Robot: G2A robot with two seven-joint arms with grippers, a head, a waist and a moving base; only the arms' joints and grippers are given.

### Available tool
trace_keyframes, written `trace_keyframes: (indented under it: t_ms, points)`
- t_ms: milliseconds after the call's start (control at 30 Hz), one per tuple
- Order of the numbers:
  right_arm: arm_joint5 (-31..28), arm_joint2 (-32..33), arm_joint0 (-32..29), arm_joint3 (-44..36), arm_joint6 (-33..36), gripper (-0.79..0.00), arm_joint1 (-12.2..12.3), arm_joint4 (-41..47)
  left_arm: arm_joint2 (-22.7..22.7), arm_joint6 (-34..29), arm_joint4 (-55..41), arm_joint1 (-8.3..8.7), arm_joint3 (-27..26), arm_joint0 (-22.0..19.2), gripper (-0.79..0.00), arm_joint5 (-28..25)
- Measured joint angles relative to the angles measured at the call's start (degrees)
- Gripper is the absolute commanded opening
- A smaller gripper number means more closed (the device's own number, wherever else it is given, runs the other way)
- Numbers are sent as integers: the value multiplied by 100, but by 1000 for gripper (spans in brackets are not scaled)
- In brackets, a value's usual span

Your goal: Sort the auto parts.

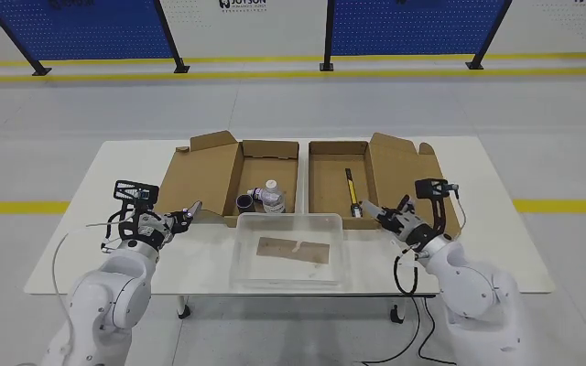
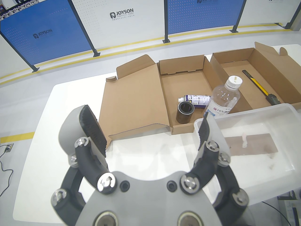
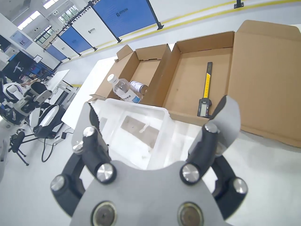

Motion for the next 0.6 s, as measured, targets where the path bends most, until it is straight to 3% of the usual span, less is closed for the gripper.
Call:
trace_keyframes:
  t_ms: [600]
  points:
    - [-106, 73, -43, -77, 86, -1, 24, 39, 0, 0, 0, 0, 0, 0, -1, 0]
